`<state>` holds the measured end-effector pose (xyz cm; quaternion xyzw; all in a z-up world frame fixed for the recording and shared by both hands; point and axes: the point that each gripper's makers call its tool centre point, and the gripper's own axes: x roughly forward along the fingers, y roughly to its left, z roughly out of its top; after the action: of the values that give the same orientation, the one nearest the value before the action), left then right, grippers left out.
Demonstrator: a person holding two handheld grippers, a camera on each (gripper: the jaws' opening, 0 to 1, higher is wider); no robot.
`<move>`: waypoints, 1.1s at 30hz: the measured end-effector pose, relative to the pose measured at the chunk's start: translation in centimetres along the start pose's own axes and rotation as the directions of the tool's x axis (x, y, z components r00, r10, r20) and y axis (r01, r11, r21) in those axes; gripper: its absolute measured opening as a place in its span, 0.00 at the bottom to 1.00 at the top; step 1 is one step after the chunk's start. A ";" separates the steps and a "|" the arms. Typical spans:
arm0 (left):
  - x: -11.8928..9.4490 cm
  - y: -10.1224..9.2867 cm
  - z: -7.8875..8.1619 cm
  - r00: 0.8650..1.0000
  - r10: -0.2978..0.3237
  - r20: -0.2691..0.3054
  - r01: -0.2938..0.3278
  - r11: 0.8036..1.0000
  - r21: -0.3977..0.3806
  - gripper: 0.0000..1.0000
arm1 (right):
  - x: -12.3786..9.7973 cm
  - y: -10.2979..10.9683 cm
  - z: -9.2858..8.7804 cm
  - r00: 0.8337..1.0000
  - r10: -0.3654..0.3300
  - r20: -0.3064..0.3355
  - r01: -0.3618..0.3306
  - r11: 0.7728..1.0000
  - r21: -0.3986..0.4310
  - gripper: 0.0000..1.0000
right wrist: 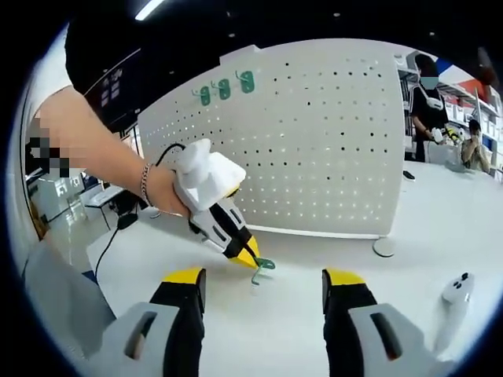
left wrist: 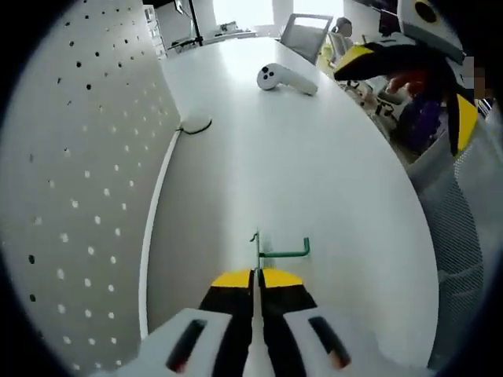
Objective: Insert the hook assembly into the mounting plate slot until the hook locks in place.
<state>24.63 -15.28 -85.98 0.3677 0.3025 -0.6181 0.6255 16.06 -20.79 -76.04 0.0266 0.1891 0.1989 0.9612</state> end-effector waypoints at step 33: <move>-7.6 1.1 4.7 0.940 0.168 0.296 -0.143 0.984 -0.105 0.01 | 0.0 0.3 0.6 1.000 0.013 0.017 -0.013 1.000 -0.003 0.57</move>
<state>24.95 -15.05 -76.97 0.2650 0.1978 -0.6031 0.7259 16.19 -20.51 -75.49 0.0282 0.1803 0.2053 0.9615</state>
